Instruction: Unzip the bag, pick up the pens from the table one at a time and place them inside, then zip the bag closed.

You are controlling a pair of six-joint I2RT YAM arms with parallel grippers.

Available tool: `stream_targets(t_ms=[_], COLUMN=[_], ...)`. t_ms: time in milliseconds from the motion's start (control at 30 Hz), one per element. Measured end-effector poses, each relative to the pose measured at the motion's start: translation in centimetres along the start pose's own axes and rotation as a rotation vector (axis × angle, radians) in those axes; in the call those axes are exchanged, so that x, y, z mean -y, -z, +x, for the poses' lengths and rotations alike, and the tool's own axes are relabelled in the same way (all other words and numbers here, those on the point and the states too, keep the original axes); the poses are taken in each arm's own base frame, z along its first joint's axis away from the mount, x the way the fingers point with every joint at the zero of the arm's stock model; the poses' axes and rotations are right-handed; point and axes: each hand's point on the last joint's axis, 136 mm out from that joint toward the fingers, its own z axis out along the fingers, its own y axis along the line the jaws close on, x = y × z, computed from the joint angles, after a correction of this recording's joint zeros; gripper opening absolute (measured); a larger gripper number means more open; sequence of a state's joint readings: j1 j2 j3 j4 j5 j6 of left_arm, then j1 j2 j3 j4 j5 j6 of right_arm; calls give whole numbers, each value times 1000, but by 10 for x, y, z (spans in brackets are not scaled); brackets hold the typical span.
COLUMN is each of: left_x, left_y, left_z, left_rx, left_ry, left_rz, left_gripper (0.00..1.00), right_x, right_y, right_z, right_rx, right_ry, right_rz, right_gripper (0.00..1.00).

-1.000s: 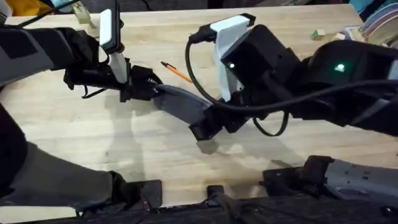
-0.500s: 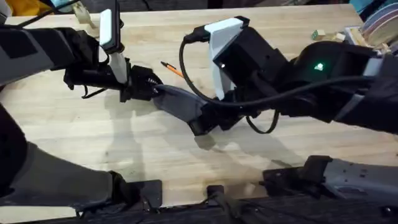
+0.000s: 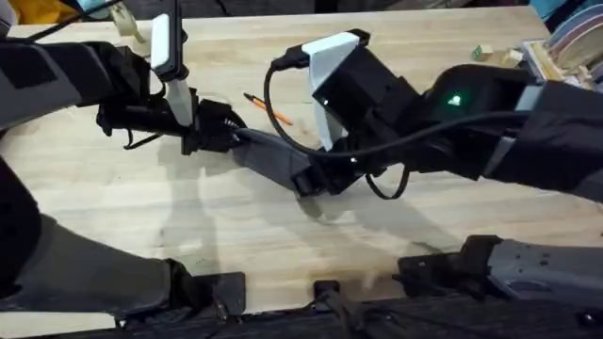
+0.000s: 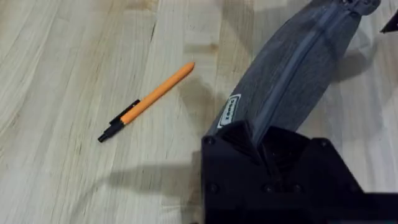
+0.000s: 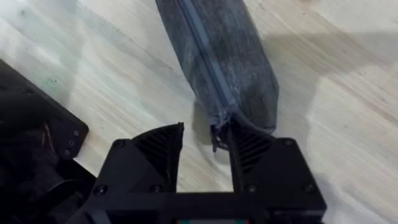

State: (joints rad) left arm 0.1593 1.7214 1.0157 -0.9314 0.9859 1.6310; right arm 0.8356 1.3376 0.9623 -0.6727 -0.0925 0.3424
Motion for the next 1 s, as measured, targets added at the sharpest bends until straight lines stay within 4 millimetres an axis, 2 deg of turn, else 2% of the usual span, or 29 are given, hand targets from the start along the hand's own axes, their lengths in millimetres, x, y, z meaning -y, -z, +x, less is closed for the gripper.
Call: stream_targets(t_ms=[67,133,167,567,833,1000], left_x=[0,0,-1,-1,-2,-1], left_y=[0,0,0,0,0,0], left_z=[0,0,0,0,0,0], left_rx=[0,-2,-2,-2,-1,-1], left_ry=[0,-1,-3,-3,-6,-6], left_rz=[0,0,-2,-2,-6,-5], left_gripper=[42,42,42,42,42,42], right_x=[4,8,10,12,3,2], right_y=[0,0,0,2,26,29], right_z=[-1,-1,-2,-4,-20,-21], right_rx=[7,12,14,25,111,123], right_ry=[-10,-29,-32,-47,-38,-38], right_rz=[22,48,55,70,40,36], right_gripper=[271,63,40,33,32,32])
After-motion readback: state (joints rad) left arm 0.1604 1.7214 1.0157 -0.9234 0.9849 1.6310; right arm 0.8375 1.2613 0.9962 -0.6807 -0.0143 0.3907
